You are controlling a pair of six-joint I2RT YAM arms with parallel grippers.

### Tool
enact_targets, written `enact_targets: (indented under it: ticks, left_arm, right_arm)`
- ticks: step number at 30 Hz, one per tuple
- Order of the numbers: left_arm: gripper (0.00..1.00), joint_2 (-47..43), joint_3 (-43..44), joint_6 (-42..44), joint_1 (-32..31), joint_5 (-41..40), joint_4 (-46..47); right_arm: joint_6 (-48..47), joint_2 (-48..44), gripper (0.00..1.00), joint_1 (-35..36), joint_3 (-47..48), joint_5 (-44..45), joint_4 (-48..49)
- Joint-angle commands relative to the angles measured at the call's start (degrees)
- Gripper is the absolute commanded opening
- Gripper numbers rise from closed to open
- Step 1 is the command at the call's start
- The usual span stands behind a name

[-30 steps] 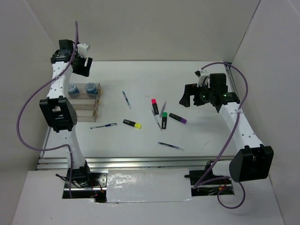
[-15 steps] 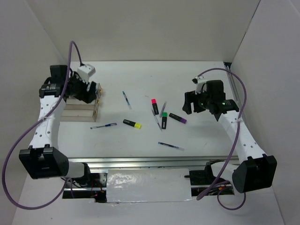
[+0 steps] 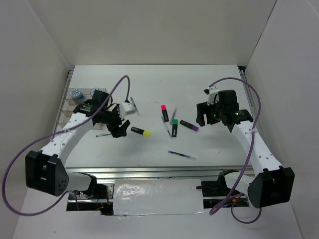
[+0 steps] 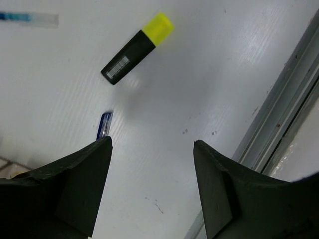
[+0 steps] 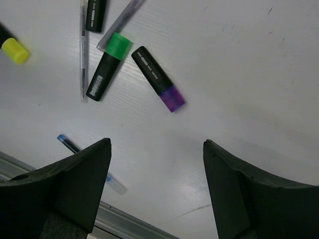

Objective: Sort the stationery into containers
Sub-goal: Pick up the stationery from the center of the board.

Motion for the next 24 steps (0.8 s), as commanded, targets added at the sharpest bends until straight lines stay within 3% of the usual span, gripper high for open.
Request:
enact_targets:
  ticks: [1, 7, 13, 24]
  left_arm:
    - [0.78, 4.68, 2.17, 6.40, -3.78, -0.40, 4.25]
    - [0.78, 16.72, 10.68, 16.32, -8.27, 2.57, 1.10]
    - [0.77, 25.33, 14.39, 21.25, -11.78, -1.19, 2.76]
    - [0.72, 33.78, 13.70, 21.70, -15.83, -6.30, 8.74]
  right_arm:
    - [-0.88, -1.40, 0.81, 0.80, 1.25, 0.29, -1.38]
    - [-1.50, 0.00, 0.81, 2.21, 2.31, 0.55, -2.62]
    - [-1.32, 1.85, 0.82, 2.91, 3.44, -0.68, -3.05]
    - [-1.41, 4.49, 0.84, 1.95, 4.76, -2.35, -3.67]
